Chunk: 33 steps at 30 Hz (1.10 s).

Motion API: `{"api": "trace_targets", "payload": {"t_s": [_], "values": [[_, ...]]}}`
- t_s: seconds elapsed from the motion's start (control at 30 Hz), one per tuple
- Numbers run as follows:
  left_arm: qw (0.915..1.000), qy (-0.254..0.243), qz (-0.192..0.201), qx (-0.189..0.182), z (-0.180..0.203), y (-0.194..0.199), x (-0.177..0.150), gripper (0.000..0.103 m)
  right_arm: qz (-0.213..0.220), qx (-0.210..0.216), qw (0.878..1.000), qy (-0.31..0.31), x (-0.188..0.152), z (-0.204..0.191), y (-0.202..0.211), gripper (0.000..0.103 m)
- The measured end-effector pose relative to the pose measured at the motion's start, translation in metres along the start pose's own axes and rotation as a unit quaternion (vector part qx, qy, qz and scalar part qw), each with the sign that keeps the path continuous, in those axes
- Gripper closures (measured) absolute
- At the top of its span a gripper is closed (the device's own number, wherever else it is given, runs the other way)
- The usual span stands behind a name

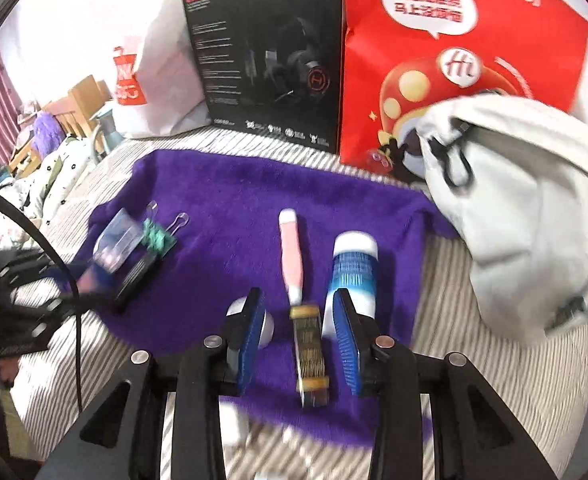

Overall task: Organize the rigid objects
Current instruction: 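Carry the jar and pink tube onto the towel and open both tools, then grasp the white charger plug with the left tool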

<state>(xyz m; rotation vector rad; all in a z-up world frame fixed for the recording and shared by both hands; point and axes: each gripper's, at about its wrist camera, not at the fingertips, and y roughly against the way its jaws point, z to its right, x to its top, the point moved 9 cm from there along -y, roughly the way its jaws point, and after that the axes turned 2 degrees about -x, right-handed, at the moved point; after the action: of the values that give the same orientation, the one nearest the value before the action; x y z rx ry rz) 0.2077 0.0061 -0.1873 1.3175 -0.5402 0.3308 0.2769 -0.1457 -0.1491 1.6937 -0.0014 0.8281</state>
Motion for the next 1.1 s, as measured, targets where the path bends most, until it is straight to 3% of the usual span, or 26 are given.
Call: {"api": "trace_targets", "payload": {"t_s": [0.3, 0.7, 0.93, 1.0, 1.03, 1.1], "values": [[0.9999, -0.008, 0.009, -0.010, 0.021, -0.046, 0.028, 0.069, -0.008, 0.011, 0.999, -0.037, -0.060, 0.009, 0.037, 0.067], [0.9980, -0.040, -0.018, 0.046, 0.024, -0.074, 0.025, 0.067, -0.042, 0.005, 0.996, -0.073, -0.117, 0.027, 0.049, 0.067], [0.9978, -0.026, -0.012, 0.059, 0.022, -0.046, 0.026, 0.062, -0.053, 0.009, 0.994, -0.092, -0.138, 0.034, 0.050, 0.067], [0.9982, -0.027, 0.003, 0.054, 0.028, -0.022, 0.027, 0.054, -0.053, 0.013, 0.994, -0.097, -0.142, 0.035, 0.051, 0.067], [0.9982, -0.026, 0.006, 0.054, 0.033, -0.012, 0.027, 0.044, -0.052, 0.015, 0.993, -0.103, -0.145, 0.037, 0.051, 0.066], [0.9985, -0.029, 0.007, 0.047, 0.046, -0.001, 0.023, 0.041, -0.049, 0.022, 0.992, -0.117, -0.149, 0.039, 0.051, 0.066]]}}
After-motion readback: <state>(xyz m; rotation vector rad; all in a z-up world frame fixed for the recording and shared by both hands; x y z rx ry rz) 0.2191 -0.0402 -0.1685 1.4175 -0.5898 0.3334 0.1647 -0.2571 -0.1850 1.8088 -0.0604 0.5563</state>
